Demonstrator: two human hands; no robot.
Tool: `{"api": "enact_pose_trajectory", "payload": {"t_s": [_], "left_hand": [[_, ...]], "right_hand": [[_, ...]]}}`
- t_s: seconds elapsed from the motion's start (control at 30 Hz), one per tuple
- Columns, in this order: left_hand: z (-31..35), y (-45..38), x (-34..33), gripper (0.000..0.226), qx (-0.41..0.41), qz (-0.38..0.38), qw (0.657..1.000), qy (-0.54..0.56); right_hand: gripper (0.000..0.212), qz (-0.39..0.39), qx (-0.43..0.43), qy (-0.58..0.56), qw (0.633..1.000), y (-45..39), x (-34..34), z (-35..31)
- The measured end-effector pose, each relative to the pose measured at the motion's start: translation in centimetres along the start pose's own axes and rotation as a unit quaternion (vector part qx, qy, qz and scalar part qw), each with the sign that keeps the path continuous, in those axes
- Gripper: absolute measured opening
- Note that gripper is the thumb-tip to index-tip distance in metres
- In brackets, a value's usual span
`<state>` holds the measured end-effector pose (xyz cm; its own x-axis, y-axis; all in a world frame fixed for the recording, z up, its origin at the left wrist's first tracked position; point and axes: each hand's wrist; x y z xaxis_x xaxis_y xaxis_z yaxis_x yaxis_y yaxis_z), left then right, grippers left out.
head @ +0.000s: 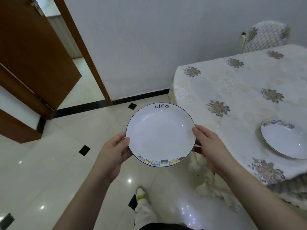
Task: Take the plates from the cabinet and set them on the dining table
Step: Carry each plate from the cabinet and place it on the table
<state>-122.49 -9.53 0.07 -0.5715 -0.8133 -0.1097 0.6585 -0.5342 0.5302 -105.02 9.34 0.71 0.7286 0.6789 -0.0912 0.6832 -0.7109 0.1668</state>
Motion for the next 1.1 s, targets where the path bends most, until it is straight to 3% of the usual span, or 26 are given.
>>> {"api": "enact_pose_trajectory", "payload": {"t_s": [0.53,1.1], "left_hand": [[15.0,-19.7,9.0,0.029,0.003,-0.06,0.998,-0.008],[25.8,-42.6,-4.2,0.029,0.035,-0.13,0.988,-0.07]], "right_hand": [[0.031,-0.004,0.003,0.0,1.0,-19.8,-12.6,-2.4],[0.027,0.103,-0.017,-0.03,0.994,-42.8,-5.4,-4.5]]}}
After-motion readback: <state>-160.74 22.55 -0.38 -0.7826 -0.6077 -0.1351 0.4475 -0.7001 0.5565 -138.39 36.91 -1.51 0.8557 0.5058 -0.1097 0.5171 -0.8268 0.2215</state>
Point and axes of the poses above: each hand's wrist, its own y-axis away from the middle knuckle, its own x-axis out of the back of the hand, z = x × y, and after that the axes turned 9 degrees about x, right-handed
